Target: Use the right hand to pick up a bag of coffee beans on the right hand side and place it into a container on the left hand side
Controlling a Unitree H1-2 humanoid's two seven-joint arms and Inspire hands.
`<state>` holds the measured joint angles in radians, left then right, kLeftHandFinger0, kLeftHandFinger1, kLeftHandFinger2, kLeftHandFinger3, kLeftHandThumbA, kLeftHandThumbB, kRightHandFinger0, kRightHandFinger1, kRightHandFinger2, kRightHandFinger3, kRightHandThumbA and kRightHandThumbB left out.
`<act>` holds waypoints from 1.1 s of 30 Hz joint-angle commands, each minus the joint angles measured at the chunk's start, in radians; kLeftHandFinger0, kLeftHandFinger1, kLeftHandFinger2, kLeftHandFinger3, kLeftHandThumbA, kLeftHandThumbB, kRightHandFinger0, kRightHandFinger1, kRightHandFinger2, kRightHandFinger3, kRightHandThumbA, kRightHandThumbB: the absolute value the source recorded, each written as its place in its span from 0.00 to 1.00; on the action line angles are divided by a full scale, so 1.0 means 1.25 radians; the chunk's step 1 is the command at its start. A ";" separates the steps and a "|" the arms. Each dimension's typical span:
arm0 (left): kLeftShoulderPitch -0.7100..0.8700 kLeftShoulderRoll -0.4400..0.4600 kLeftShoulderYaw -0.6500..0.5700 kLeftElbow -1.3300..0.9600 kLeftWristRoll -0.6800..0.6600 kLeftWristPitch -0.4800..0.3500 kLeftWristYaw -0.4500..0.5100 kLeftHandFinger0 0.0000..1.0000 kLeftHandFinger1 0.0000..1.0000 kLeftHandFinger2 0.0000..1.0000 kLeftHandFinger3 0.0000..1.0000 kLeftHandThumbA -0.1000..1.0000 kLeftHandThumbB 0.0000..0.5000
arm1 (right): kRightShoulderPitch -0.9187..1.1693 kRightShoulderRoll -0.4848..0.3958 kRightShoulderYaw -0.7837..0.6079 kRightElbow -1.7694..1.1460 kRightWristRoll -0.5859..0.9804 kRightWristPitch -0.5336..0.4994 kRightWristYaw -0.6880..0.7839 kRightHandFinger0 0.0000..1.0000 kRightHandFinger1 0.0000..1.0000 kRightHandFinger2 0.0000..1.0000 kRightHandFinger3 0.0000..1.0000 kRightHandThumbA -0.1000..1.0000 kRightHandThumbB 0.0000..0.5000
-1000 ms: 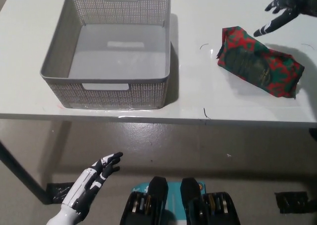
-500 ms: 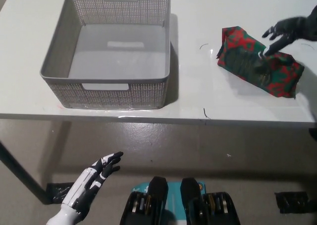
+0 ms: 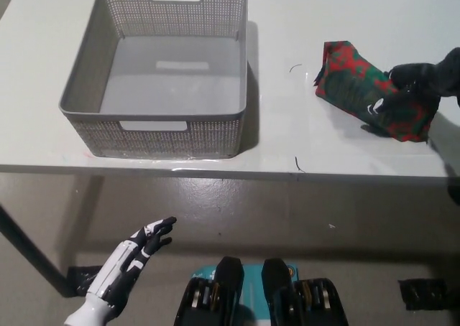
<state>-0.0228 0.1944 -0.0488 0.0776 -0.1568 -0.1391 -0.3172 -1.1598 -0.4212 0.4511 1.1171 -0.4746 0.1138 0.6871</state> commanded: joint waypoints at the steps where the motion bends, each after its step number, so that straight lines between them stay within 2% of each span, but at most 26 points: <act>1: -0.029 0.009 0.012 -0.008 -0.019 -0.047 -0.011 1.00 1.00 1.00 1.00 0.86 1.00 | 0.037 0.041 -0.010 0.042 0.031 -0.059 -0.001 1.00 1.00 1.00 1.00 0.73 1.00; 3: -0.025 0.011 0.013 -0.015 -0.026 -0.034 -0.014 1.00 1.00 1.00 1.00 0.85 1.00 | 0.046 0.054 -0.008 0.042 0.015 -0.053 -0.053 1.00 1.00 1.00 1.00 0.70 1.00; 4: -0.013 0.008 0.012 -0.023 -0.023 -0.030 -0.010 1.00 1.00 1.00 1.00 0.85 1.00 | 0.059 0.057 -0.013 0.030 0.014 -0.055 -0.083 1.00 1.00 1.00 1.00 0.64 0.93; 5: -0.008 0.007 0.011 -0.026 -0.021 -0.032 -0.010 1.00 1.00 1.00 1.00 0.85 1.00 | 0.074 0.063 -0.033 0.021 0.022 -0.060 -0.145 1.00 1.00 1.00 1.00 0.49 0.86; 6: -0.011 0.007 0.012 -0.022 -0.020 -0.034 -0.009 1.00 1.00 1.00 1.00 0.85 1.00 | 0.074 0.066 -0.040 0.024 0.025 -0.065 -0.170 1.00 1.00 1.00 1.00 0.45 0.85; 7: -0.011 0.005 0.012 -0.020 -0.021 -0.037 -0.009 1.00 1.00 1.00 1.00 0.85 1.00 | 0.087 0.071 -0.054 0.014 0.021 -0.076 -0.241 0.76 0.84 0.97 1.00 0.29 0.76; 8: -0.011 0.006 0.014 -0.020 -0.020 -0.039 -0.007 1.00 1.00 1.00 1.00 0.85 1.00 | 0.105 0.074 -0.049 -0.005 -0.011 -0.101 -0.350 0.47 0.60 0.68 0.66 0.07 0.55; 9: -0.012 0.006 0.015 -0.020 -0.019 -0.041 -0.006 1.00 1.00 1.00 1.00 0.86 1.00 | 0.120 0.077 -0.053 -0.014 -0.027 -0.129 -0.440 0.24 0.38 0.45 0.37 0.00 0.39; 10: -0.012 0.007 0.015 -0.019 -0.018 -0.043 -0.006 1.00 1.00 1.00 1.00 0.86 1.00 | 0.126 0.078 -0.058 -0.015 -0.029 -0.142 -0.478 0.12 0.34 0.49 0.41 0.00 0.40; 11: -0.004 0.007 0.014 -0.021 -0.021 -0.041 -0.008 1.00 1.00 1.00 1.00 0.85 1.00 | 0.141 0.080 -0.067 -0.012 -0.028 -0.181 -0.535 0.04 0.38 0.75 0.66 0.00 0.33; 12: -0.002 0.006 0.015 -0.021 -0.022 -0.040 -0.007 1.00 1.00 1.00 1.00 0.85 1.00 | 0.144 0.081 -0.075 -0.006 -0.022 -0.195 -0.555 0.08 0.56 0.99 0.92 0.00 0.24; 13: -0.001 0.005 0.014 -0.020 -0.020 -0.041 -0.006 1.00 1.00 1.00 1.00 0.85 1.00 | 0.147 0.082 -0.087 -0.004 -0.012 -0.206 -0.567 0.13 0.67 0.98 1.00 0.00 0.23; 17: 0.008 0.006 0.011 -0.023 -0.014 -0.036 -0.006 1.00 1.00 1.00 1.00 0.86 1.00 | 0.157 0.080 -0.105 -0.011 -0.005 -0.218 -0.602 0.28 0.78 1.00 1.00 0.00 0.25; 18: 0.009 0.004 0.011 -0.024 -0.011 -0.035 -0.001 1.00 1.00 1.00 1.00 0.86 1.00 | 0.157 0.079 -0.109 -0.009 -0.005 -0.226 -0.612 0.27 0.77 1.00 1.00 0.00 0.23; 19: 0.009 0.003 0.011 -0.028 -0.011 -0.027 0.000 1.00 1.00 1.00 1.00 0.86 1.00 | 0.156 0.077 -0.110 -0.008 -0.008 -0.231 -0.622 0.32 0.77 1.00 1.00 0.00 0.22; 21: 0.013 0.005 0.009 -0.029 -0.011 -0.028 -0.003 1.00 1.00 1.00 1.00 0.86 1.00 | 0.159 0.077 -0.122 -0.003 -0.002 -0.247 -0.647 0.23 0.68 1.00 0.94 0.00 0.22; 24: 0.018 0.007 0.010 -0.027 -0.013 -0.026 -0.005 1.00 1.00 1.00 1.00 0.85 1.00 | 0.155 0.078 -0.133 -0.002 0.004 -0.251 -0.662 0.17 0.65 1.00 0.95 0.00 0.23; 25: 0.017 0.006 0.010 -0.026 -0.012 -0.026 -0.004 1.00 1.00 1.00 1.00 0.85 1.00 | 0.151 0.077 -0.138 -0.007 0.006 -0.252 -0.667 0.13 0.63 1.00 0.99 0.00 0.22; 27: 0.008 0.006 0.011 -0.020 -0.011 -0.024 -0.003 1.00 1.00 1.00 1.00 0.85 1.00 | 0.132 0.073 -0.142 -0.006 0.004 -0.257 -0.677 0.12 0.64 1.00 1.00 0.00 0.26; 29: 0.010 0.006 0.010 -0.023 -0.011 -0.015 -0.002 1.00 1.00 1.00 1.00 0.84 1.00 | 0.123 0.068 -0.154 -0.019 0.010 -0.259 -0.683 0.07 0.56 0.93 0.92 0.00 0.28; 33: 0.009 0.007 0.006 -0.018 -0.001 -0.019 -0.001 1.00 1.00 1.00 1.00 0.84 1.00 | 0.099 0.050 -0.186 -0.042 0.036 -0.299 -0.681 0.09 0.58 0.99 0.94 0.00 0.26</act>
<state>-0.0074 0.1941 -0.0466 0.0770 -0.1561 -0.1382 -0.3169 -0.9890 -0.3664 0.2687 1.1046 -0.4851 -0.1315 -0.0230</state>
